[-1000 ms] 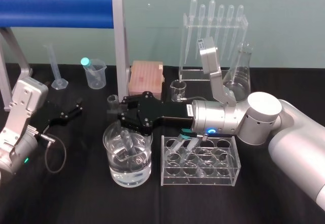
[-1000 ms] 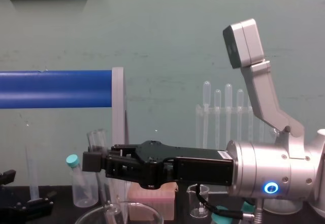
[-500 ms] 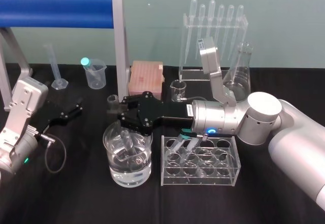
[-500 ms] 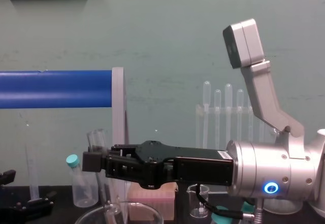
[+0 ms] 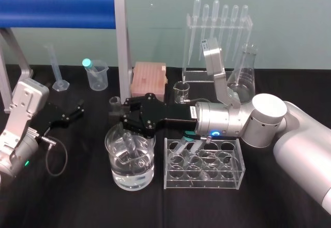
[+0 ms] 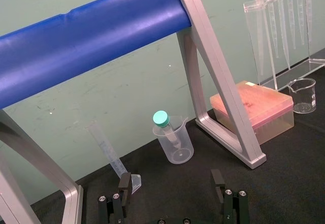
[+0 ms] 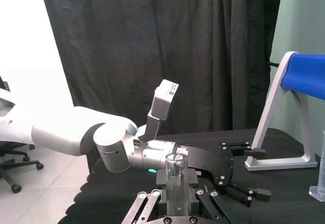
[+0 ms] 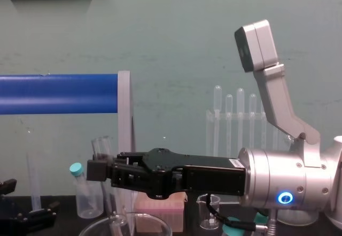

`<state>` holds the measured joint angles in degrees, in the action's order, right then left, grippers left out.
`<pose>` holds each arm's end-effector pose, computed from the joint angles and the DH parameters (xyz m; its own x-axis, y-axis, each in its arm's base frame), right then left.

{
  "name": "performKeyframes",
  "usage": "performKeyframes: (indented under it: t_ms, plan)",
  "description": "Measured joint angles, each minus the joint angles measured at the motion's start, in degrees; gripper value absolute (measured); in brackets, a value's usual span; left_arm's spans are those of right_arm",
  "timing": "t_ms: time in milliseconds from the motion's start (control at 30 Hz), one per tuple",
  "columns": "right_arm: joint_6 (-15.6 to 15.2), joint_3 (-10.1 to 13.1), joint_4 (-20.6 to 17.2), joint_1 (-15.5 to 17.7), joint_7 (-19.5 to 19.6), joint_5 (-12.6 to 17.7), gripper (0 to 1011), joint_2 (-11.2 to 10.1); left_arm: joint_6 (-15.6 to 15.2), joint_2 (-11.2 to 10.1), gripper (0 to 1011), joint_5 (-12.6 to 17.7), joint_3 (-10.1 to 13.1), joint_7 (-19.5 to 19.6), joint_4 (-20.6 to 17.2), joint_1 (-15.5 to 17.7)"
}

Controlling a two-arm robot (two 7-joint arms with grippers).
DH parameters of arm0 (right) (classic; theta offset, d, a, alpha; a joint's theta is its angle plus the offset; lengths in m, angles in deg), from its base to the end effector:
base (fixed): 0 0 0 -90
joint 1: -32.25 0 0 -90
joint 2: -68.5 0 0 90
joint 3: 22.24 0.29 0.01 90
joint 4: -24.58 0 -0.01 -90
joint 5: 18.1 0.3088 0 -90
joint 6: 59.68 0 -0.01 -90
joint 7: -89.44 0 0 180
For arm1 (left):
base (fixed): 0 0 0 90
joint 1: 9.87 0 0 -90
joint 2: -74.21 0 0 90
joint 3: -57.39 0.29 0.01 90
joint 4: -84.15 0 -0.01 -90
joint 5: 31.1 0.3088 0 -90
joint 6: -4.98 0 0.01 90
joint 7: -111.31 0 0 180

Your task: Hold the test tube with one hand and immerse one end into the beaker, then return it to the test tube rack.

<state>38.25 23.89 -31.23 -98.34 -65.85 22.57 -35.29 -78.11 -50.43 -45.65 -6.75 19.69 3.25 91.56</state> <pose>0.4774 0.0666 -0.2586 0.9996 -0.0008 -0.0278 0.0030 0.9970 0.0780 0.3581 0.0827 -0.3023 0.2923 0.8803 0.3736 -0.9553 0.2873 0.0702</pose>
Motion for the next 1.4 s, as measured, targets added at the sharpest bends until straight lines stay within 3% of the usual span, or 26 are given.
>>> performKeyframes:
  t_ms: [333,567,800,967,1167,1400]
  plan:
    - [0.1,0.1,0.1,-0.1,-0.3,0.0,227,0.1,0.0,0.0,1000,0.0,0.0,0.0,0.0,0.0]
    - [2.1,1.1,-1.1,0.1,-0.9,0.9,227,0.1,0.0,0.0,1000,0.0,0.0,0.0,0.0,0.0]
    - [5.2,3.1,-3.4,0.2,-1.6,2.4,227,-0.1,0.0,0.0,1000,0.0,0.0,0.0,0.0,0.0]
    - [7.4,6.0,-5.8,-0.6,-2.8,5.1,227,-0.8,0.0,0.0,1000,0.0,0.0,0.0,0.0,0.0]
    - [9.5,9.5,-10.9,-0.8,-1.5,6.9,227,-3.7,0.0,0.0,1000,0.0,0.0,0.0,0.0,0.0]
    - [8.7,12.9,-18.4,3.8,5.7,6.6,227,-9.7,0.0,0.0,1000,0.0,0.0,0.0,0.0,0.0]
